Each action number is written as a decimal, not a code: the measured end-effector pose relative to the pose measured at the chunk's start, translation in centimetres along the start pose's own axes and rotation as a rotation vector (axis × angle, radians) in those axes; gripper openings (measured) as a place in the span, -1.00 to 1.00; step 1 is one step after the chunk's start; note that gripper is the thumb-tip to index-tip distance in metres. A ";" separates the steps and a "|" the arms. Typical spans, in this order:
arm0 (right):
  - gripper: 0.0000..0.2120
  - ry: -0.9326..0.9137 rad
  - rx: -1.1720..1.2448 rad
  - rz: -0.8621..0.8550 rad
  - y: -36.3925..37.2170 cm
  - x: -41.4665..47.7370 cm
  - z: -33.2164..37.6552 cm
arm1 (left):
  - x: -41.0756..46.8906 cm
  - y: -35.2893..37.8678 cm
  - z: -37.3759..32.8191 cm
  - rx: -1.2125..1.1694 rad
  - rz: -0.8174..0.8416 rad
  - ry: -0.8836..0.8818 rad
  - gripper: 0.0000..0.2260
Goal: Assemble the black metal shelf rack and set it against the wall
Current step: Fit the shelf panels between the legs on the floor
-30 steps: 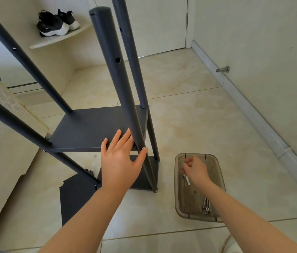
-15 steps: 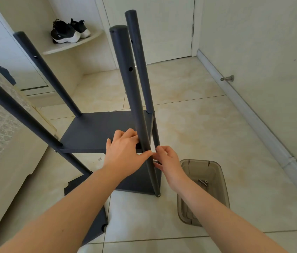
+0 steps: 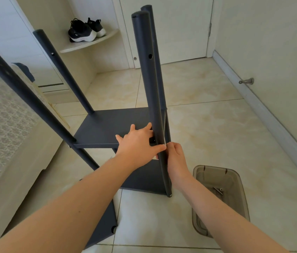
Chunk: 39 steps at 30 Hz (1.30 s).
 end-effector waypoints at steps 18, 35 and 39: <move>-0.89 -0.255 -0.088 0.130 9.1 1.4 9.3 | 5.0 -8.2 7.2 -0.437 -0.228 -0.258 -0.83; -0.77 -0.393 -0.480 0.369 17.3 -2.7 11.1 | -1.1 -8.4 17.7 -0.777 -0.358 -0.515 -0.84; -0.83 -0.408 -0.512 0.399 17.5 -3.5 10.8 | -2.9 -7.0 18.5 -0.872 -0.371 -0.531 -0.85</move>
Point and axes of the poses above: each hand's wrist, its own x-axis towards the middle knuckle, its own y-axis out of the palm, z = x × y, the point moved 5 cm from there along x, towards the middle knuckle, and after that the axes turned 14 degrees about -z, right-handed, at the moved point
